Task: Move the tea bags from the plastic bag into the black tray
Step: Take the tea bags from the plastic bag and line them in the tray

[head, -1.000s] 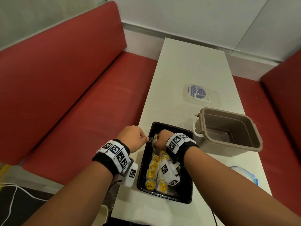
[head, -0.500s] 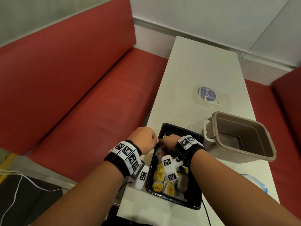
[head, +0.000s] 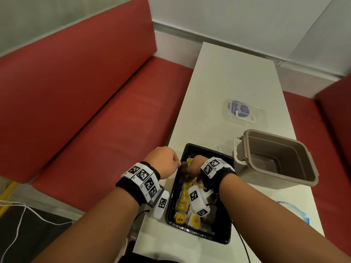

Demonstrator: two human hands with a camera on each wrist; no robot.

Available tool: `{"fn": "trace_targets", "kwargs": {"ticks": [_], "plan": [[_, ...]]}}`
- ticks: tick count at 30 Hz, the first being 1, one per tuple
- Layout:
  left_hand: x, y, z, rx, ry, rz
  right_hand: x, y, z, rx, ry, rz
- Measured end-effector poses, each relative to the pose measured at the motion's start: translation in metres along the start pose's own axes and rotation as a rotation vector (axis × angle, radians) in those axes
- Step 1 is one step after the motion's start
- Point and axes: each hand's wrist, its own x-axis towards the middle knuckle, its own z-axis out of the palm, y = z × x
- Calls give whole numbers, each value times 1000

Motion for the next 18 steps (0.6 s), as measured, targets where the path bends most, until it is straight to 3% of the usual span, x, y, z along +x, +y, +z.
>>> {"fn": "trace_targets", "kwargs": {"ticks": [5, 8, 13, 18], "plan": [[-3, 30, -20, 31, 184, 26, -39, 34, -37, 102, 155, -167], [-10, 74, -24, -7, 235, 133, -70, 72, -52, 229, 228, -268], [-21, 162, 11, -22, 162, 339, -117, 156, -72, 297, 298, -321], [-21, 232, 85, 64, 30, 462, -136, 256, -81, 226, 445, -181]]}}
